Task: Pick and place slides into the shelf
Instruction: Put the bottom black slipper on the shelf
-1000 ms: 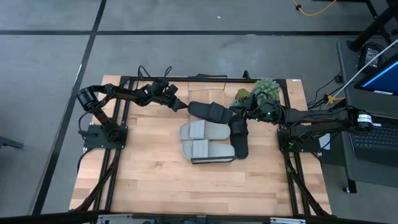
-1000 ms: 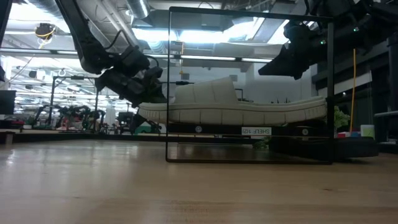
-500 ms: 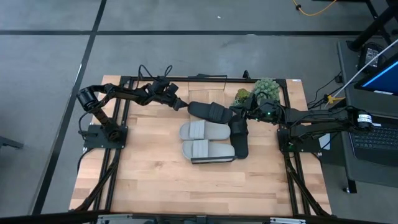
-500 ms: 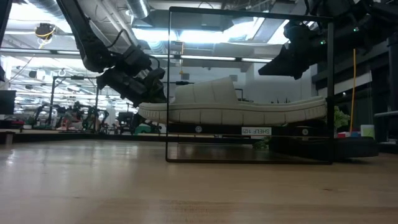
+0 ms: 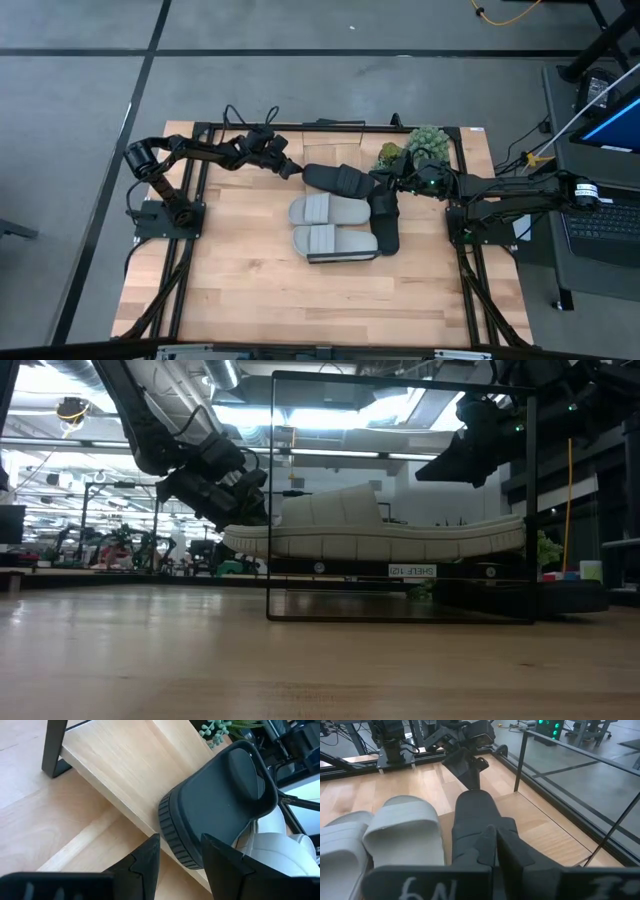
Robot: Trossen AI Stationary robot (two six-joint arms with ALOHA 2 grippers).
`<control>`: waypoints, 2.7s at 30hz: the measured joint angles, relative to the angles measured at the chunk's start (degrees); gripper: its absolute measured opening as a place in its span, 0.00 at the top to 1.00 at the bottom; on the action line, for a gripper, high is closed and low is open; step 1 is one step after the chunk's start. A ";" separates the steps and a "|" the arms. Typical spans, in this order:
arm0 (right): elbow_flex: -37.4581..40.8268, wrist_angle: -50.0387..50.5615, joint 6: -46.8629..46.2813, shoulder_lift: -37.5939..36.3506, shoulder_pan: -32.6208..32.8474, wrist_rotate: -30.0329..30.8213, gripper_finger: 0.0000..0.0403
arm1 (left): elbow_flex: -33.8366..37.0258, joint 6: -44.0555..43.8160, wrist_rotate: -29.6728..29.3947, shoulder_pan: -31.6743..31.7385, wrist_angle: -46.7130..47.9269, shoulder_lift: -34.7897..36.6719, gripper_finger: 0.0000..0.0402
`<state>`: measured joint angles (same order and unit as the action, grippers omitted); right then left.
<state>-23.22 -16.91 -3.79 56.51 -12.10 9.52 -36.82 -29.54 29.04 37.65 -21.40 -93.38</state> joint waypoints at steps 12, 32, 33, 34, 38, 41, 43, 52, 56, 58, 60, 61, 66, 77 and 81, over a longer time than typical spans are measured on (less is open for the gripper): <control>0.00 0.00 0.00 0.00 0.00 0.00 0.95 | -5.49 6.48 -3.28 -1.06 12.24 0.00 0.67; -0.02 -0.02 0.00 0.00 0.01 0.00 0.95 | -7.04 6.64 -3.32 -2.64 13.71 -0.79 0.67; -0.02 -0.02 0.00 0.00 0.00 0.01 0.95 | -7.05 6.67 -3.36 -2.67 13.50 -0.76 0.67; -0.02 -0.01 0.00 0.00 0.01 0.00 0.95 | -7.05 6.66 -3.67 -2.76 13.49 -0.76 0.67; -0.02 -0.01 0.00 0.00 0.00 0.00 0.95 | -7.05 6.64 -4.02 -2.82 13.02 -0.76 0.67; -0.02 0.00 0.00 0.00 0.02 0.02 0.95 | -7.05 7.30 -4.17 -2.82 13.06 -0.76 0.68; -0.02 -0.01 0.00 0.00 0.00 0.00 0.95 | -7.05 7.77 -4.72 -2.82 13.08 -0.76 0.71; -0.02 -0.01 1.04 0.00 0.01 0.01 0.95 | -7.05 9.43 -5.11 -2.80 13.04 -0.76 0.98; -0.02 0.00 1.15 0.00 0.01 0.02 0.95 | -7.05 9.60 -5.11 -2.80 13.06 -0.76 0.99; -0.02 0.00 1.20 0.00 0.02 0.01 0.95 | -7.05 9.60 -5.15 -2.80 13.06 -0.76 0.99; -0.02 -0.01 1.20 0.00 0.01 0.01 0.95 | -7.05 9.44 -5.63 -2.80 13.06 -0.76 0.99; -0.02 -0.01 1.23 0.00 0.01 0.02 0.95 | -7.05 9.25 -5.69 -2.80 13.06 -0.75 1.00; -0.02 0.00 1.25 0.00 0.02 0.00 0.95 | -7.05 7.24 -5.75 -2.80 13.01 -0.72 1.00; -0.02 0.00 1.38 0.00 0.02 0.01 0.95 | -7.01 1.33 -5.97 -4.36 13.01 -0.66 1.00; -0.02 0.02 1.49 0.00 0.00 0.01 0.95 | -7.01 0.28 -5.66 -6.04 13.08 -0.66 1.00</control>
<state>-23.24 -16.88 -2.31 56.51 -12.10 9.53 -43.83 -29.26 23.37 31.61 -8.31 -94.04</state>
